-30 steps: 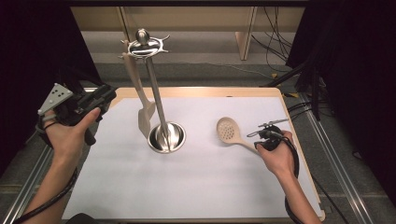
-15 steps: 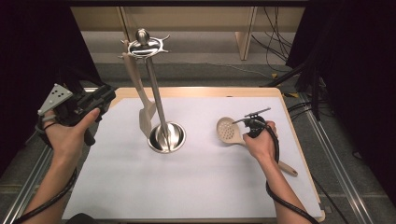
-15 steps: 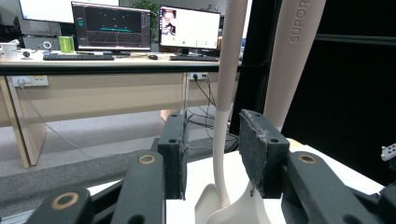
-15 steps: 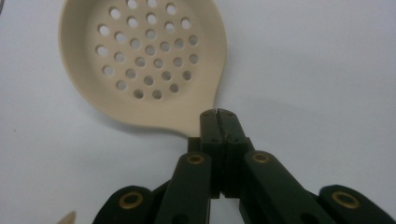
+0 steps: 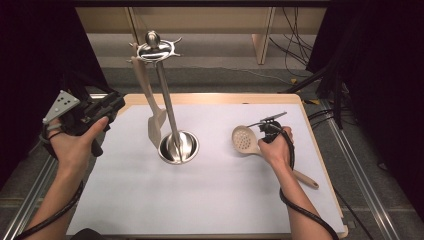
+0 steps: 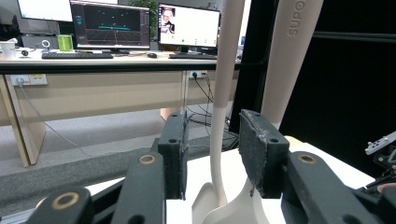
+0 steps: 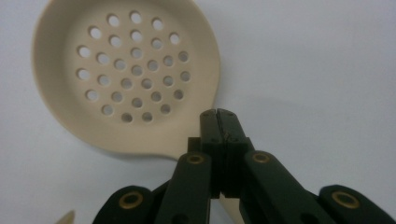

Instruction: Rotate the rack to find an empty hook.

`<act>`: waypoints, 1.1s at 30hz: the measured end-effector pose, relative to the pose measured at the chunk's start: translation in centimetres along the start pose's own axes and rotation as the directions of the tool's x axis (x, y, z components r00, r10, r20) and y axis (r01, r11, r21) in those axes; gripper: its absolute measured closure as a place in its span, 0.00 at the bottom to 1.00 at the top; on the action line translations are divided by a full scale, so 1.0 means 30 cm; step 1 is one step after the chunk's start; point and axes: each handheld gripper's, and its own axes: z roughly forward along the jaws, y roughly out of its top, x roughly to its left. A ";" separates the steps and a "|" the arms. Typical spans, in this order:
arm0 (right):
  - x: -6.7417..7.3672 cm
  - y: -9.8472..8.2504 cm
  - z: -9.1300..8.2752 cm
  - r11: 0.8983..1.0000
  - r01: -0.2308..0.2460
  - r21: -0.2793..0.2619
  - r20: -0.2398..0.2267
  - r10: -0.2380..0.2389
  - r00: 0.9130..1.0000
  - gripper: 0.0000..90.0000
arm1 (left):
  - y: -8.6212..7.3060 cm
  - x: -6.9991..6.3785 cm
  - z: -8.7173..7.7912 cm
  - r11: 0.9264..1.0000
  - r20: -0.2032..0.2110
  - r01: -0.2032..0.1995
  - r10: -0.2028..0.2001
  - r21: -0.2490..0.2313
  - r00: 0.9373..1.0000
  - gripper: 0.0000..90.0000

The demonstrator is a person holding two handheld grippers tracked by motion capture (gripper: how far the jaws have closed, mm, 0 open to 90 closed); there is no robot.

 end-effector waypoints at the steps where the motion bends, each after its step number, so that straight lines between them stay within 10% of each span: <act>1: -0.008 0.001 0.008 1.000 0.024 -0.012 0.023 -0.024 0.999 1.00 | 0.001 0.000 -0.001 1.000 0.001 -0.003 0.003 0.000 1.000 0.69; 7: -0.021 -0.001 0.034 1.000 -0.003 0.016 0.002 0.003 1.000 1.00 | -0.003 0.004 0.000 1.000 -0.002 -0.001 0.001 0.002 1.000 0.69; 9: -0.003 0.001 0.029 0.996 -0.077 0.038 0.013 0.076 0.997 1.00 | -0.005 0.005 0.003 1.000 -0.003 0.000 0.000 0.003 1.000 0.69; 20: -0.006 -0.003 0.054 0.998 -0.008 0.066 0.039 0.005 0.999 1.00 | -0.004 0.004 0.000 1.000 -0.002 -0.004 0.004 0.006 1.000 0.69; 33: 0.010 0.000 0.060 0.997 -0.050 0.057 0.044 0.048 0.998 1.00 | -0.006 0.004 0.002 1.000 -0.001 -0.005 0.006 0.011 1.000 0.69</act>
